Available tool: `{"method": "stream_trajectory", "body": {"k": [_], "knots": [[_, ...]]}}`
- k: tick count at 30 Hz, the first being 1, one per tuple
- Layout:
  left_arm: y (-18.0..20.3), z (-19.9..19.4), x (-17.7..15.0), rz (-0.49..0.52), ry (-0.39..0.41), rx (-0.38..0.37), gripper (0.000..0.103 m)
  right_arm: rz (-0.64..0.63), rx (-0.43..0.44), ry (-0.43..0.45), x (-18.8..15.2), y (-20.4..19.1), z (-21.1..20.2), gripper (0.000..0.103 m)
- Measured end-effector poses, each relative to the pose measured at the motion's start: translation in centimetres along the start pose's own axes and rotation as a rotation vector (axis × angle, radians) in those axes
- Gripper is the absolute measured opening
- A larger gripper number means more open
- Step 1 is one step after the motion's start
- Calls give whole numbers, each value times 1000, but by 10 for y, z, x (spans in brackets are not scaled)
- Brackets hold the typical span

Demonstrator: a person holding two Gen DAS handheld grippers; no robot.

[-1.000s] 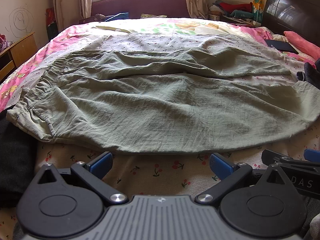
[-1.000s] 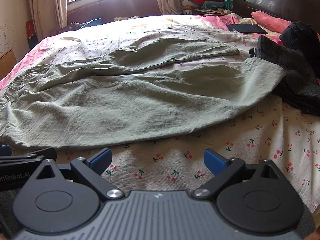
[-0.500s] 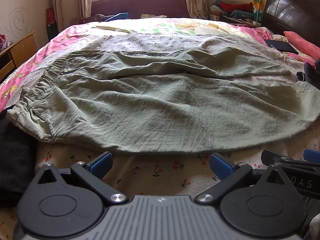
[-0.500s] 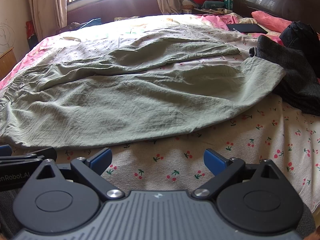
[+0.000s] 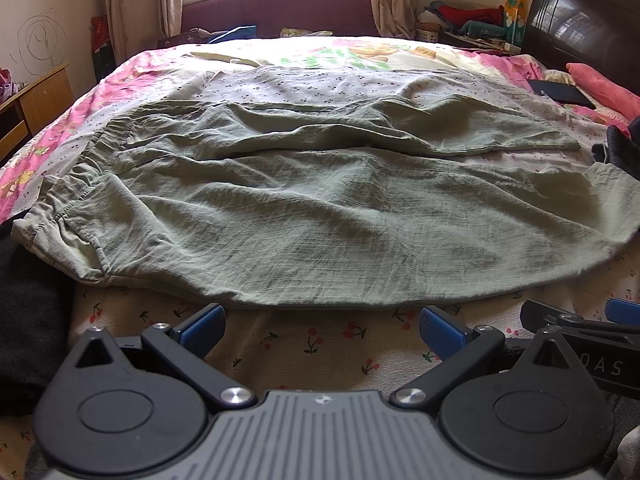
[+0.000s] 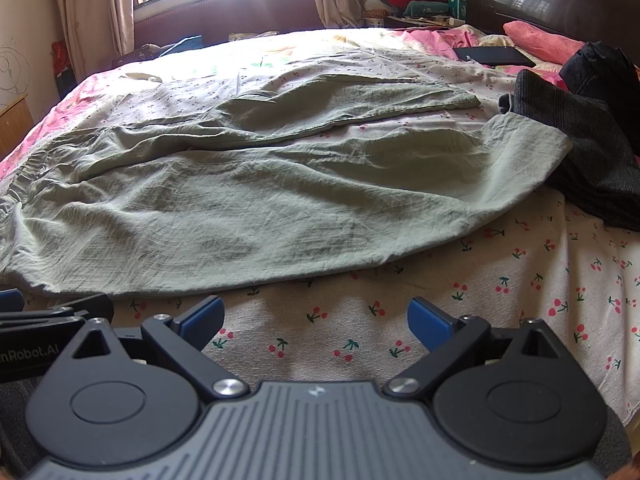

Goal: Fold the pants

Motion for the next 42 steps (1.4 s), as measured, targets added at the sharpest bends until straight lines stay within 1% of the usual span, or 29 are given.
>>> {"method": "stream_trajectory", "body": {"k": [9,17,20,23,24,25,28,30,32,33,35,37,38,39,40,42], "knots": [[1,0,0,1,3,-1,103,0,0,0,1,0,0,98],[1,-3,5,-19,23,-19,103,1,9,4,2,-3,1,98],[-2,-8,10,-28,44,-34,103,0,27,8,6,-4,-1,98],[-7,-17,22,-32,71,-61,103,-3,51,22,15,-5,-6,98],[-13,-21,31,-11,99,-50,103,-11,54,30,19,-5,-8,98],[-20,-24,39,13,129,-22,103,-20,55,37,22,-6,-9,98],[-52,-27,63,76,212,83,103,-39,58,41,31,-7,-4,98],[-84,-20,76,100,233,154,103,-42,61,29,35,-8,5,98],[-113,-8,84,99,232,197,103,-37,76,9,36,-11,17,98],[-130,1,86,96,226,218,103,-40,80,4,37,-13,22,98],[-159,22,82,90,166,287,103,-59,84,-6,37,-19,32,98],[-193,47,65,65,56,368,103,-66,68,-40,33,-18,42,97],[-205,53,55,44,18,379,103,-63,60,-57,30,-15,45,97],[-212,54,48,18,15,369,103,-54,46,-68,29,-10,46,97],[-216,50,43,5,27,375,103,-43,29,-72,29,-4,45,97],[-215,45,39,32,33,399,103,4,-11,-68,31,19,40,96]]}}
Point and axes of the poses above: each gripper's, at about its wrist camera, not at the fingertips, and z roughly the way its jaws point, y to its right, x to its top, the point moved 8 cm from there along z, roughly the way its jaws point, and after that the axes turned 7 degrees about -z, right-handed, at the moved point
